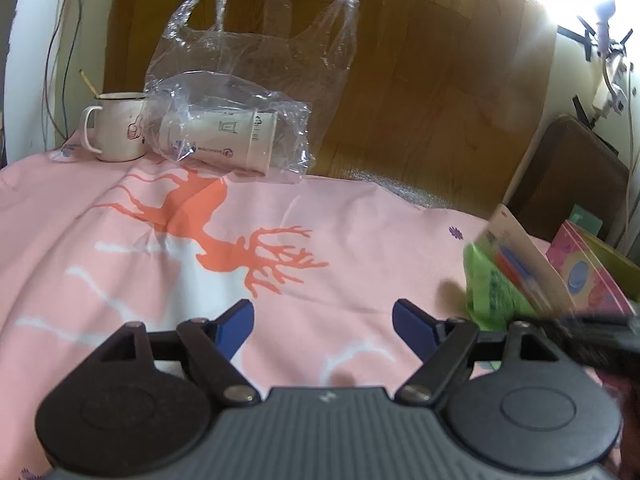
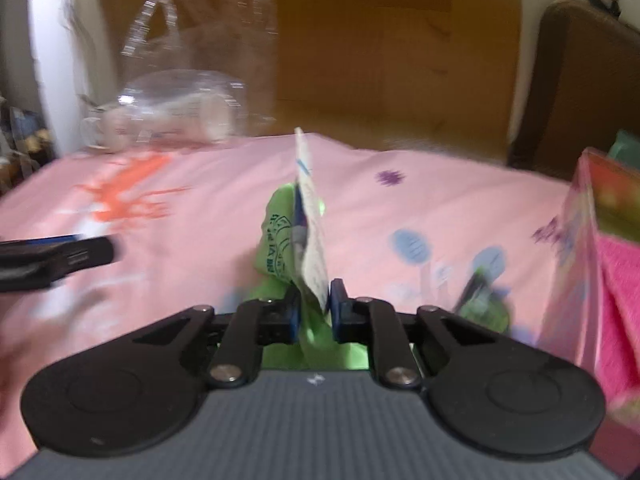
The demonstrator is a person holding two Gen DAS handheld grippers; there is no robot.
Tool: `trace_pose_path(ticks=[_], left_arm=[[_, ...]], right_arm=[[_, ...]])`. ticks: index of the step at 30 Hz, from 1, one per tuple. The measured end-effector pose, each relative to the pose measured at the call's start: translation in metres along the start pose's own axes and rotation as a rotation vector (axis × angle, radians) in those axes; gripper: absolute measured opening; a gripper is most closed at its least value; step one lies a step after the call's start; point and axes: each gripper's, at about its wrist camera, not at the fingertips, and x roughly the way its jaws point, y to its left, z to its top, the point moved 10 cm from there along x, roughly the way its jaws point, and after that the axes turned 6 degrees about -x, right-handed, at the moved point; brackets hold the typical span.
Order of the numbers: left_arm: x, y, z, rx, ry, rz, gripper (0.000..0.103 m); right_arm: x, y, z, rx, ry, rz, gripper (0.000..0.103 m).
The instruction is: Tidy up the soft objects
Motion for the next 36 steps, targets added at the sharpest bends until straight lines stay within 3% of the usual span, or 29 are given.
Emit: trace_pose_path(ticks=[8, 9, 10, 11, 12, 14, 18, 36], left_arm=[[0.002, 0.016, 0.002, -0.103, 0.023, -0.009, 0.082], [0.002, 0.016, 0.002, -0.098, 0.022, -0.007, 0.082], [0.002, 0.016, 0.002, -0.09, 0.021, -0.004, 0.082], [0.002, 0.015, 0.002, -0.082, 0.019, -0.001, 0.082], [0.001, 0.014, 0.002, -0.074, 0.017, 0.002, 0.082], [0.001, 0.013, 0.002, -0.066, 0.015, 0.007, 0.084], [0.001, 0.013, 0.002, -0.067, 0.014, 0.01, 0.086], [0.0, 0.011, 0.001, -0.043, 0.014, 0.018, 0.087]], right_arm=[[-0.06, 0.052, -0.025, 0.227, 0.014, 0.439, 0.02], [-0.064, 0.05, -0.028, 0.228, 0.0, 0.421, 0.02], [-0.065, 0.044, -0.031, 0.199, -0.018, 0.343, 0.029], [-0.068, 0.035, -0.034, 0.149, -0.034, 0.227, 0.045], [-0.07, 0.026, -0.038, 0.097, -0.052, 0.1, 0.051], [-0.074, 0.017, -0.046, 0.063, -0.068, 0.006, 0.053], [-0.079, 0.01, -0.065, 0.149, -0.063, 0.043, 0.061], [-0.077, 0.011, -0.065, 0.142, -0.097, 0.053, 0.073]])
